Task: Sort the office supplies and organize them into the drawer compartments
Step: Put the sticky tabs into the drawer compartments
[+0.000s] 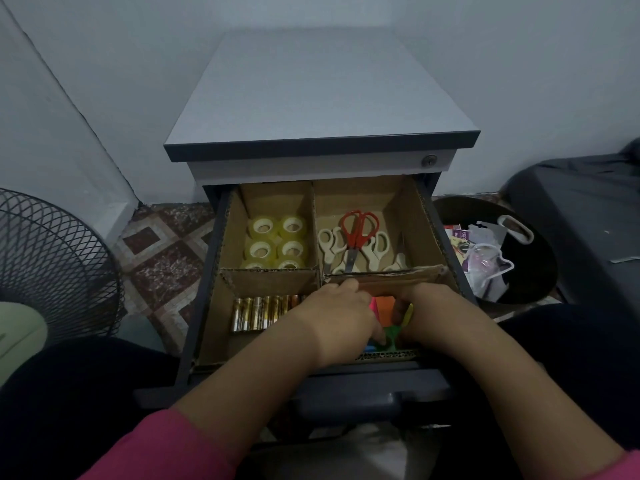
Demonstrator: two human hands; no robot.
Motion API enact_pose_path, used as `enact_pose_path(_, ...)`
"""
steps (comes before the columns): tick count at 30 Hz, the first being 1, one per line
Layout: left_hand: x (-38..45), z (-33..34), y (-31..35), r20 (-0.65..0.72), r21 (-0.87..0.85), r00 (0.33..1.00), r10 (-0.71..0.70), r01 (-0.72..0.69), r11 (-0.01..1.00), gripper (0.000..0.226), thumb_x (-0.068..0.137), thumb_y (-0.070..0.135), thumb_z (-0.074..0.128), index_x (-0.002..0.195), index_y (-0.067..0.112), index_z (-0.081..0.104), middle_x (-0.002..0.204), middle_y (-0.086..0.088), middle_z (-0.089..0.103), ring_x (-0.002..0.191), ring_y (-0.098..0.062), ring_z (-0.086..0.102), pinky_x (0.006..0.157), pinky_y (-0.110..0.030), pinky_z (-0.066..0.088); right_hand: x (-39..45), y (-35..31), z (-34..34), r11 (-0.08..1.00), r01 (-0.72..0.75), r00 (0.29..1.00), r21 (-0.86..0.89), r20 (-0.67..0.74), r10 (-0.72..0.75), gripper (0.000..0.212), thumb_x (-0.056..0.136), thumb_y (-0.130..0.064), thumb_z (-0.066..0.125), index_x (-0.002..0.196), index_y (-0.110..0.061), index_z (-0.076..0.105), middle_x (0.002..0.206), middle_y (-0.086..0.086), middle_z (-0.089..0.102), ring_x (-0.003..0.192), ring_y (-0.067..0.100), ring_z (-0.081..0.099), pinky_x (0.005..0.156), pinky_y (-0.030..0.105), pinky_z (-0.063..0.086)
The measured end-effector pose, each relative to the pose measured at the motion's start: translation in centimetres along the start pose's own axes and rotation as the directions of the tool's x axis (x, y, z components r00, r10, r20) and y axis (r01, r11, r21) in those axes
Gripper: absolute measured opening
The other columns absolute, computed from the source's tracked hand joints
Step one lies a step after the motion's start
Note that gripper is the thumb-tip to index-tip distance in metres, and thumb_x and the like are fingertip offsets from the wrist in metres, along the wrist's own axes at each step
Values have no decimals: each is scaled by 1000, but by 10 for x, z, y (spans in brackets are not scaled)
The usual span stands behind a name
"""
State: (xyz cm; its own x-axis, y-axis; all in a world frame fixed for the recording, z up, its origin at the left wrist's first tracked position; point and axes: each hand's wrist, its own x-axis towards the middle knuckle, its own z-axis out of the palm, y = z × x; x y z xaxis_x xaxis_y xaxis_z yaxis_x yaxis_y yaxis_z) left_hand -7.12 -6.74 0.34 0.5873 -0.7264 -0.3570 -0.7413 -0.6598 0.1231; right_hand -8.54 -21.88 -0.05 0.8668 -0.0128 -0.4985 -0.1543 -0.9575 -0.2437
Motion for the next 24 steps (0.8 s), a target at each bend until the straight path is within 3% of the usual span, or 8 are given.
enact_pose_path(17, -1, -2, 0, 21, 18, 1000, 9, -10, 1000, 48, 98, 12, 41, 135, 42, 49, 121, -4, 48, 111, -24, 36, 87, -32, 29, -1, 0, -1, 1000, 7, 1000, -5, -11, -7, 22, 75, -21, 75, 94, -29, 67, 88, -6, 56, 83, 12, 54, 71, 19, 41)
enact_pose_path(24, -2, -1, -8, -2, -48, 1000, -12, 12, 999, 50, 95, 2, 43, 132, 32, 57, 97, 2, 31, 112, -24, 34, 89, -31, 33, 0, 2, -6, 999, 38, 999, 26, -16, -38, 20, 78, -16, 69, 76, -33, 58, 101, -2, 65, 89, 15, 62, 75, 22, 48)
